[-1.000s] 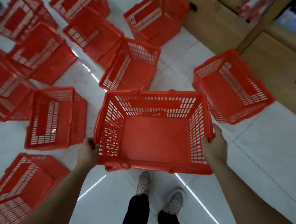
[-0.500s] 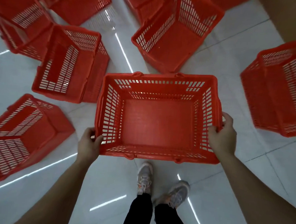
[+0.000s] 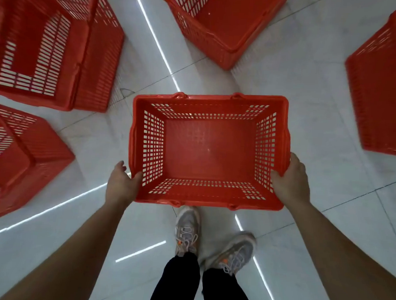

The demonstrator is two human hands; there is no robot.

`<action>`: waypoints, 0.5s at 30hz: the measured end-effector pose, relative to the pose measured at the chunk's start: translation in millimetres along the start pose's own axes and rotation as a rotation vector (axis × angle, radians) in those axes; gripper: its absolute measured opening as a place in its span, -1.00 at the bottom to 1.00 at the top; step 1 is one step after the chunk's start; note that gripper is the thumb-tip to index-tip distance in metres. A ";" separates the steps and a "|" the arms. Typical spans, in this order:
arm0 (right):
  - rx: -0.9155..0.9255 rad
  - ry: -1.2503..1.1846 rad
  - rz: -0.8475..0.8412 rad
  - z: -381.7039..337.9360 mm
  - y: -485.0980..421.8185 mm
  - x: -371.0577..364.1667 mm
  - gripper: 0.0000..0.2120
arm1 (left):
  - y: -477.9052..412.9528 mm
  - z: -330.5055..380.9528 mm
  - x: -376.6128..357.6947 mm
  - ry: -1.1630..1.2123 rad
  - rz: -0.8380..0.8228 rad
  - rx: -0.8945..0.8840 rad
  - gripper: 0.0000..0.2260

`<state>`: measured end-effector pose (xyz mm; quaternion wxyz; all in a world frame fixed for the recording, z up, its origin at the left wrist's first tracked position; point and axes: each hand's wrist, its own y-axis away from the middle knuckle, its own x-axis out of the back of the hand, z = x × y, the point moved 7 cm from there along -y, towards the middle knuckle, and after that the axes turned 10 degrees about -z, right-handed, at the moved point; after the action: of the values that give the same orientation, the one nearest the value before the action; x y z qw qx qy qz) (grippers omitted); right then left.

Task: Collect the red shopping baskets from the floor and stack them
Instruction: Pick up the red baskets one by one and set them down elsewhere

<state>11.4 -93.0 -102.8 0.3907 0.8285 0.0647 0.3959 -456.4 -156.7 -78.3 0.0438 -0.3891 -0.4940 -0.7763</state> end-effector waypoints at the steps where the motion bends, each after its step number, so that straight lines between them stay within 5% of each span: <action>1: 0.004 0.004 0.015 2.4 -3.7 -3.9 -0.35 | -6.8 3.8 -1.9 0.008 0.023 -0.020 -0.33; 8: 0.057 -0.163 0.053 8.0 -12.7 -14.0 -0.51 | -36.4 14.6 -14.6 0.125 0.052 -0.050 -0.64; 15: 0.148 -0.183 0.105 -55.7 62.9 43.8 -0.57 | 46.4 -12.0 52.8 0.224 0.112 -0.043 -0.65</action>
<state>-10.9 -84.8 -11.1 0.3117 0.8900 0.0144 0.3325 -478.8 -173.1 -12.6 0.1336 -0.3278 -0.4469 -0.8216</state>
